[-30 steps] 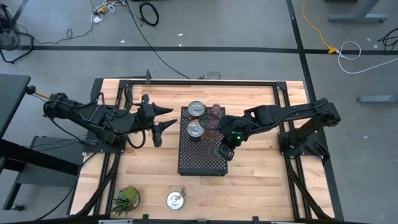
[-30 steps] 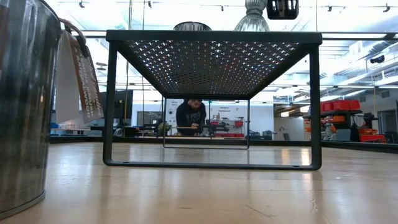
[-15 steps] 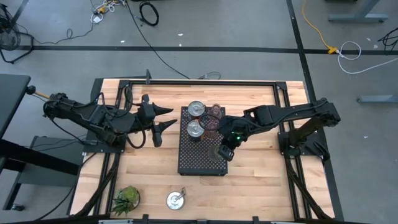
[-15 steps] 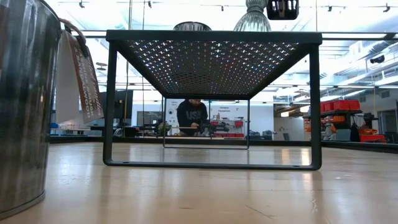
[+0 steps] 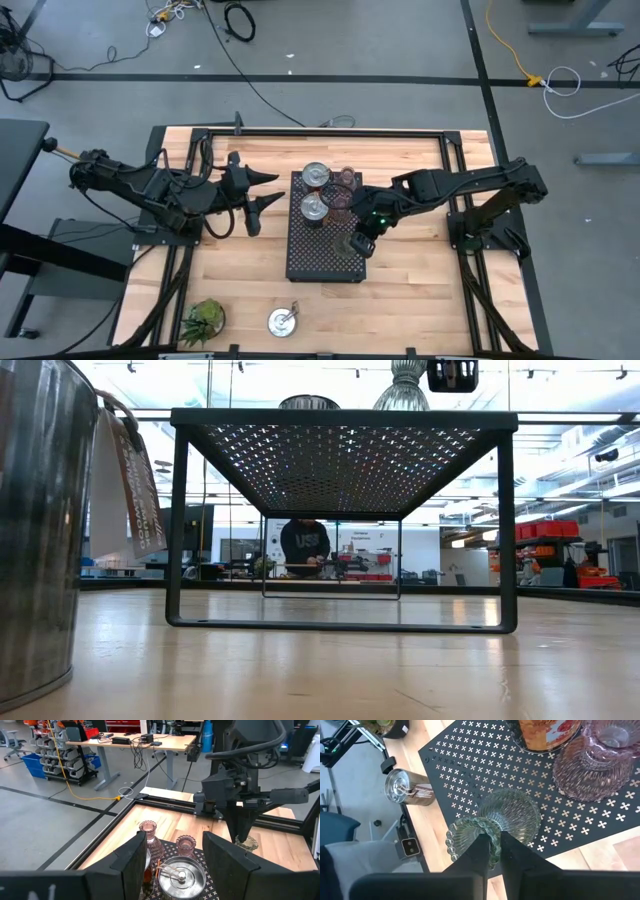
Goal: Pick & Place candle stick holders
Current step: Put the green glass candle holder on the shelf aligned with the other glass candle holders, then put the silver scented candle on the shelf aligned with the other scented candles
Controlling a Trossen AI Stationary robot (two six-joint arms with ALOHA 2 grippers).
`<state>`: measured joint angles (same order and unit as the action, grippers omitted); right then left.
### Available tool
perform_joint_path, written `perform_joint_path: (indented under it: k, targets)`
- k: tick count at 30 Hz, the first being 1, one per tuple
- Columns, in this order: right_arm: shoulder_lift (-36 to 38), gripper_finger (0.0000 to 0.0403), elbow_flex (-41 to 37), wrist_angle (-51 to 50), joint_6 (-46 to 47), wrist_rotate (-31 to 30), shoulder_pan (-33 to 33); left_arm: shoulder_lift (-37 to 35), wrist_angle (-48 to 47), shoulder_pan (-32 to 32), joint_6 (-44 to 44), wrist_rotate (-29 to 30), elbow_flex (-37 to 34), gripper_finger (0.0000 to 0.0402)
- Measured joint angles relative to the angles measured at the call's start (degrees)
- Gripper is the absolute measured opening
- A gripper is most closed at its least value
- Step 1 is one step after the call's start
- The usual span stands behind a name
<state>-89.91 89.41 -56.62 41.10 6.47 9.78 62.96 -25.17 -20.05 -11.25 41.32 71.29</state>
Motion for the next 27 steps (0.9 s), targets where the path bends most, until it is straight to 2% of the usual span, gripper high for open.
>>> perform_joint_path:
  k: [9,20,27]
  targets:
    - [0.00,0.0044,0.00,1.75,-0.21,0.57,0.00,0.00,0.00,0.00,-0.03,0.00,0.00,0.0197]
    - [0.07,0.0098,0.00,1.75,-0.24,-0.16,0.02,0.00,0.00,0.00,-0.07,-0.03,0.00,0.0197]
    - [0.09,0.0114,0.00,1.77,-2.05,-1.49,-0.85,0.00,0.01,0.00,-0.09,-5.10,0.00,0.0197]
